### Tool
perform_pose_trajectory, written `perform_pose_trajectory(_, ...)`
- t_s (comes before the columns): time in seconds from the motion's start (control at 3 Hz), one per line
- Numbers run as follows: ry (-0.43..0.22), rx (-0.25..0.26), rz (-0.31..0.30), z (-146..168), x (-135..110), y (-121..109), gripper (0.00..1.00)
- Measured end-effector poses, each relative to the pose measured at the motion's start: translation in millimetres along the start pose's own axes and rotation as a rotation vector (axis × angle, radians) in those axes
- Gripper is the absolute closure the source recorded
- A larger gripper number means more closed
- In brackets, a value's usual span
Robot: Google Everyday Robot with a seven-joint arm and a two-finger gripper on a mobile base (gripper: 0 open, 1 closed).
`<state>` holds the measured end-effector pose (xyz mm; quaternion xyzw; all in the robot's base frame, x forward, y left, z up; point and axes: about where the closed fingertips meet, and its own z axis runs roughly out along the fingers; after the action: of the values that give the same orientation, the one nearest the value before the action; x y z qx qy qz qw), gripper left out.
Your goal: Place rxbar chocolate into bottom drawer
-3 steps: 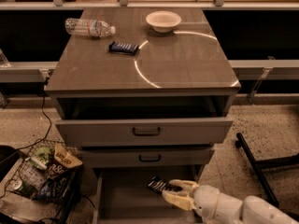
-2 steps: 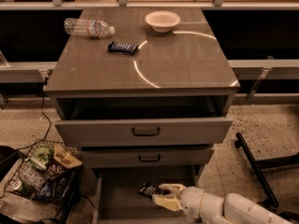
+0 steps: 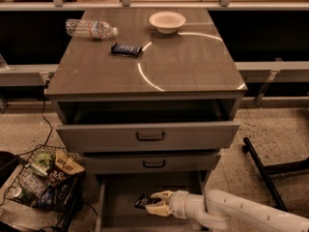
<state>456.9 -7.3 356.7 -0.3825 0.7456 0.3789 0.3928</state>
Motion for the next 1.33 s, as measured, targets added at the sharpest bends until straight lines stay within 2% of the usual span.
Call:
perform_pose_trajectory(0.33, -0.006, -0.004, 0.000, 4.0, 0.7, 0.8, 1.00)
perform_pose_trajectory(0.67, 0.003, -0.017, 0.061, 6.9, 27.4, -21.5, 1.00)
perform_pose_trajectory(1.0, 0.058, -0.047, 0.133, 0.6, 76.9, -64.4, 1.00)
perform_pose_trajectory(1.33, 0.135, -0.069, 0.157, -7.1, 121.3, -102.3, 1.00)
